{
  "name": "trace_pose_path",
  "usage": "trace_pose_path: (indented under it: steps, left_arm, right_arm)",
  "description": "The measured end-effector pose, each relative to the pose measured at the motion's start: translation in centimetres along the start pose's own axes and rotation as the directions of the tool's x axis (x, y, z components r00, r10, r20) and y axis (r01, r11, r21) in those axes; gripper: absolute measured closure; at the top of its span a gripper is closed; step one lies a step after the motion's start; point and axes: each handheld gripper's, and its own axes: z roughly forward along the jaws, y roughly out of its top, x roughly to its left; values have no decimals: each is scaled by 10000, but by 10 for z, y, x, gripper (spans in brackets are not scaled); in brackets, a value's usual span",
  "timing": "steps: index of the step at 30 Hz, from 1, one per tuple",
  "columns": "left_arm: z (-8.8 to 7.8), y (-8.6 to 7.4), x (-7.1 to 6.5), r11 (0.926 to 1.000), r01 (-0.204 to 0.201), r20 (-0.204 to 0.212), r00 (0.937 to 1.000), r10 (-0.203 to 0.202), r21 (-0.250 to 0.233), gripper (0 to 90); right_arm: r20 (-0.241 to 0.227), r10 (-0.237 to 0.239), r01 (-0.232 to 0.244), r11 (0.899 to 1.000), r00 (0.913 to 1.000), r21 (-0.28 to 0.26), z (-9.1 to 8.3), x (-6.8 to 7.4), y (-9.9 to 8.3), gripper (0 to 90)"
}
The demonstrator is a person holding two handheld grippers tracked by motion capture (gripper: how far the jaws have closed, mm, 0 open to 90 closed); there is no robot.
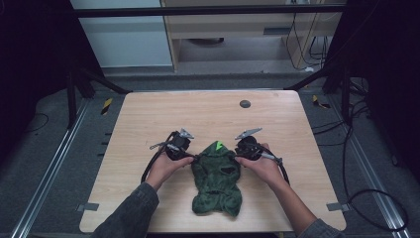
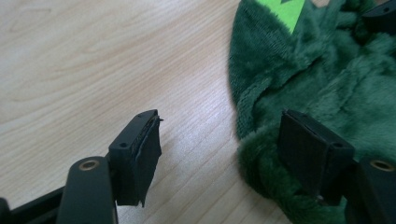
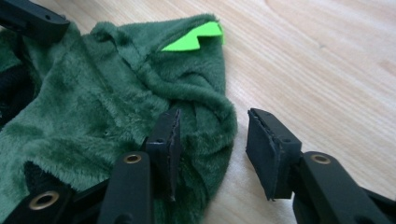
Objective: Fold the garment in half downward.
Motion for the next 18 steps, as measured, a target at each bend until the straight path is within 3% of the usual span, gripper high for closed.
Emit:
trace_pose_path:
  steps: [11,15,18]
  left_arm:
    - [10,-5,0,9996,280,249,9993,-282,68,308]
    - [9,-6,-4,10000,62,292,9996,-63,43,365]
    - [8,-6,-8,9999,-85,436,9990,81,73,462]
  right_arm:
    - [44,-232,232,9997,9997,110,5,4,-3,537]
    - [77,-303,302,9994,9995,155,6,6,-4,563]
    - [43,-438,438,9989,9990,152,6,7,-3,613]
